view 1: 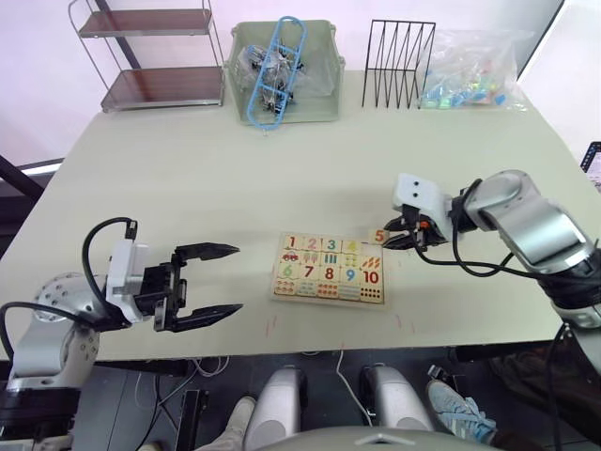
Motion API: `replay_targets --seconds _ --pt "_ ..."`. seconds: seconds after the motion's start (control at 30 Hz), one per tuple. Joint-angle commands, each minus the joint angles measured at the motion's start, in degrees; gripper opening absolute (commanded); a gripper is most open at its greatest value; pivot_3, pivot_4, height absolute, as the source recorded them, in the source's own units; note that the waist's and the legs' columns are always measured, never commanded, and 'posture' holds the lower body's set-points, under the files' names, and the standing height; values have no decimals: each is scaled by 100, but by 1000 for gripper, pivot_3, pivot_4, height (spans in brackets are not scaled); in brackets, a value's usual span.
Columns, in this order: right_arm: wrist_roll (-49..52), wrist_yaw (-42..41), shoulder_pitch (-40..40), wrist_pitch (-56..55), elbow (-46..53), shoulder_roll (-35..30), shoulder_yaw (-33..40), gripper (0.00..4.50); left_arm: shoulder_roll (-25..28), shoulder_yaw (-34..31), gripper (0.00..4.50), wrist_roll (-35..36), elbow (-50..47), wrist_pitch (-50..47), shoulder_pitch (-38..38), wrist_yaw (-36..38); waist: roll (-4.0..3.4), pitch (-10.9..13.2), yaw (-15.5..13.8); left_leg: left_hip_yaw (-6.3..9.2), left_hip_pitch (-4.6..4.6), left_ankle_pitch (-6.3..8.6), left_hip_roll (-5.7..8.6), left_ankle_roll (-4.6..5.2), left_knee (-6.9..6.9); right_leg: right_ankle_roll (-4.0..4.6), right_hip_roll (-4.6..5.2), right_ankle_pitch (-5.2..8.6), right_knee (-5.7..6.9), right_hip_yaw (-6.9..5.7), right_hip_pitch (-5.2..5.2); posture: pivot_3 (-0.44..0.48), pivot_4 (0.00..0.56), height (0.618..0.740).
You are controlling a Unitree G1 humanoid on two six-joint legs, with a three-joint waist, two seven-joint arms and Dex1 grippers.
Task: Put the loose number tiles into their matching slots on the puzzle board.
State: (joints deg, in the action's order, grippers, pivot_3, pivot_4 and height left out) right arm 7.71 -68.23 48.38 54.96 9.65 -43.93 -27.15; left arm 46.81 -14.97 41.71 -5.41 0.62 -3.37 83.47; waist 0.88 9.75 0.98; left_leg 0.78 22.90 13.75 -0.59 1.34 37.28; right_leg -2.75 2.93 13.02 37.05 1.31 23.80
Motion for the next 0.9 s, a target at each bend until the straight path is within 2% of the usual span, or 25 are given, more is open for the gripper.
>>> replay_targets --seconds 0.03,0.23,0.5,0.9 --pt "-33 7 291 343 44 16 -182 862 -30 -242 4500 -80 -128 92 -104 -30 0 0 -3 1 1 0 0 0 0 1 0 0 0 -3 0 0 150 740" --pt "-132 48 612 784 -103 71 -643 862 -149 -440 4500 -96 -74 180 -294 -81 0 0 -7 3 3 0 2 0 1 7 5 3 -1 -2 1 0 150 740" --pt "-273 109 881 642 -556 293 -1027 862 -210 -532 4500 -123 -29 211 -324 -50 0 0 0 3 4 0 2 0 0 5 5 1 -1 -4 2 0 150 740" --pt "-374 122 923 426 -849 477 -1152 862 -266 -623 4500 -139 124 317 -360 78 0 0 0 3 4 0 2 0 0 5 5 1 -1 -4 3 0 150 740"
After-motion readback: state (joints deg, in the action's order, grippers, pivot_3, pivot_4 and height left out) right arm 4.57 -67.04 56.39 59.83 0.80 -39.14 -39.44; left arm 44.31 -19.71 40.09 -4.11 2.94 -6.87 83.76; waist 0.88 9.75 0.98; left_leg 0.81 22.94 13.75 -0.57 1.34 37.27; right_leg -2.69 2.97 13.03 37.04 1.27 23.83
